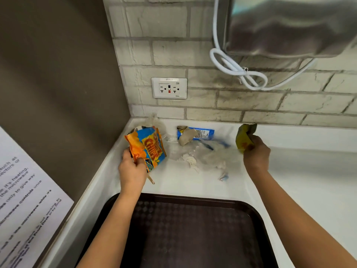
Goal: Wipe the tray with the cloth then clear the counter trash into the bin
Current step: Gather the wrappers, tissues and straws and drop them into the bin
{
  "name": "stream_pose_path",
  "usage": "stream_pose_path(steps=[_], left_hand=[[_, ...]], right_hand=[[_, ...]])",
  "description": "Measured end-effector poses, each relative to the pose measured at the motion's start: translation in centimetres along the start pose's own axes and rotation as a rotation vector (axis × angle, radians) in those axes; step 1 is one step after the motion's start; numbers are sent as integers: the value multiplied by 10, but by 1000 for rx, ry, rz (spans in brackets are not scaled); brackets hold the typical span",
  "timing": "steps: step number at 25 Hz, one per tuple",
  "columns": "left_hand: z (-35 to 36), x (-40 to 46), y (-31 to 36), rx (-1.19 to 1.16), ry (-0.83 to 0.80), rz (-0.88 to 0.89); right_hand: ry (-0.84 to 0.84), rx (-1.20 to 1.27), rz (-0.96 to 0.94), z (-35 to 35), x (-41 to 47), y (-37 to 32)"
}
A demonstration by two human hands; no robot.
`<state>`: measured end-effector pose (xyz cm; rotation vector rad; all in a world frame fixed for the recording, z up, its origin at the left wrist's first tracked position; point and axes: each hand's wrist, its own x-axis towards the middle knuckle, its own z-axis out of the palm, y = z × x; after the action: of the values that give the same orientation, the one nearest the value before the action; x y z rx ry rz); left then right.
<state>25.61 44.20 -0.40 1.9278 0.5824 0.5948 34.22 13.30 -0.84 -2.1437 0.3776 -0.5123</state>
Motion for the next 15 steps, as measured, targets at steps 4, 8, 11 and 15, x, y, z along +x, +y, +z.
stream_pose_path(steps=[4, 8, 11, 15], left_hand=[[6, -2, -3, -270, -111, -212], [10, -12, -5, -293, -167, -258], [9, -19, 6, -380, -238, -295], [-3, -36, 26, -439, -279, -234]], right_hand=[[123, 97, -48, -18, -24, 4], [127, 225, -91, -26, -55, 6], [136, 356, -94, -33, -76, 4], [213, 457, -97, -49, -96, -4]])
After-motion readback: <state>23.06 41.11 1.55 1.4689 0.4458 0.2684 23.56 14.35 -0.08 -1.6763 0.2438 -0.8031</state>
